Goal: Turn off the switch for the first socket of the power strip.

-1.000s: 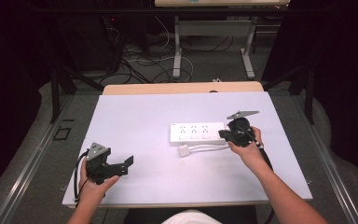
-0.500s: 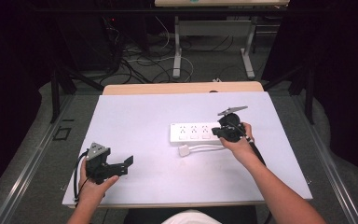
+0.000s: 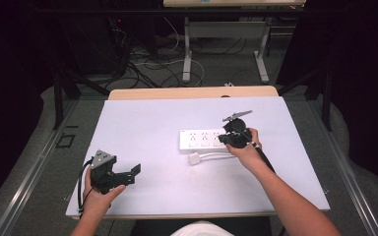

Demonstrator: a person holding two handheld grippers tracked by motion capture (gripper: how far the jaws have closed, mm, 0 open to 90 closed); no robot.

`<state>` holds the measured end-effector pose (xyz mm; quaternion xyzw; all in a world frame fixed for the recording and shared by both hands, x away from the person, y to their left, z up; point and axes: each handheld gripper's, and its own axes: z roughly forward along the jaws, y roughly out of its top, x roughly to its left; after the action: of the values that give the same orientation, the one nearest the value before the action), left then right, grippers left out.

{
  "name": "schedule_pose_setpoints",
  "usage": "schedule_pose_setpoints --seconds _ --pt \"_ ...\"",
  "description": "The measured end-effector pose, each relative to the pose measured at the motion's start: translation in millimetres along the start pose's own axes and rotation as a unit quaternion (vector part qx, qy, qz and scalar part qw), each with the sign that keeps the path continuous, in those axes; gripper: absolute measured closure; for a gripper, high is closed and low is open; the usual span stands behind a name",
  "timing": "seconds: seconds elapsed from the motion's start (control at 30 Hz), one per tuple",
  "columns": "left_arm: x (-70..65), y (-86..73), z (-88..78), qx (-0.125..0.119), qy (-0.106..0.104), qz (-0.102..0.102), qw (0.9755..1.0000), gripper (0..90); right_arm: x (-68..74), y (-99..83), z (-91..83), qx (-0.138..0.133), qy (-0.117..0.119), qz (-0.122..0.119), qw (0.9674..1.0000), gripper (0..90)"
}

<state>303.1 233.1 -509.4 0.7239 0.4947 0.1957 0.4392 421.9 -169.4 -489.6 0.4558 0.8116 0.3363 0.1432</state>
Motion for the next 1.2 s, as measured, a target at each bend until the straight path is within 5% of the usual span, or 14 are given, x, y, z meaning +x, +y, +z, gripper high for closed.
schedule_pose_setpoints --seconds 1.03,1.2 --pt "0.9 -0.3 -0.1 0.001 0.0 -0.001 1.0 1.8 13.3 7.0 36.2 0.043 -0.001 0.014 0.999 90.0" --pt "1.0 -0.3 -0.2 0.001 0.001 -0.001 1.0 2.0 12.5 6.9 40.4 0.044 -0.005 -0.002 0.999 90.0"
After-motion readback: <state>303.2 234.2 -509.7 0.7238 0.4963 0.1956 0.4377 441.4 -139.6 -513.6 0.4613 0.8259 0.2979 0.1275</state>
